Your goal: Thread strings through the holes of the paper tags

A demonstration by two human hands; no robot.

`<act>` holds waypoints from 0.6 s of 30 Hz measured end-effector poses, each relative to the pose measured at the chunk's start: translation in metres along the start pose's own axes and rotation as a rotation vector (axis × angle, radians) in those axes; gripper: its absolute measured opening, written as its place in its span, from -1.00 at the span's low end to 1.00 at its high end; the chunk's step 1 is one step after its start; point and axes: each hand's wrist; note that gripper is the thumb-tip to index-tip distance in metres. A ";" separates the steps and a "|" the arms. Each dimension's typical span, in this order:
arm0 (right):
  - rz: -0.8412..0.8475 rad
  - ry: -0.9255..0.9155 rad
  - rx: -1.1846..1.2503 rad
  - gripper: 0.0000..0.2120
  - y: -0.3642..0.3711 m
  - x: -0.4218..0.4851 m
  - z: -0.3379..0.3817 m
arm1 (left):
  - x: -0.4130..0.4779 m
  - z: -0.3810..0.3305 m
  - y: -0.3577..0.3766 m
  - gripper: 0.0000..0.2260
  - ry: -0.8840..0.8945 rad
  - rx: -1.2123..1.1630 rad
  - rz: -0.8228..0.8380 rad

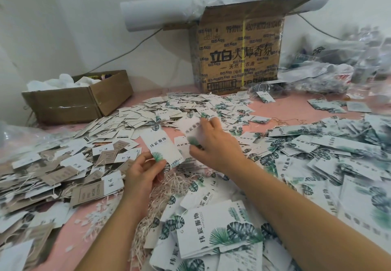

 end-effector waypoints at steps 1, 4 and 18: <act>0.011 -0.065 0.031 -0.34 0.000 -0.001 0.004 | -0.001 0.000 0.002 -0.87 0.011 0.031 0.011; 0.095 -0.126 0.169 -0.27 0.004 -0.003 0.010 | -0.004 0.000 0.006 -0.85 0.036 0.098 0.072; 0.417 -0.153 0.656 -0.70 0.000 -0.011 0.013 | -0.010 -0.002 0.009 -0.87 0.069 0.152 0.086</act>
Point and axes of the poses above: each hand's wrist, its own x-axis towards the middle knuckle, its own y-axis out of the palm, z = x × y, and after that the axes turned 9 degrees about z, right-handed
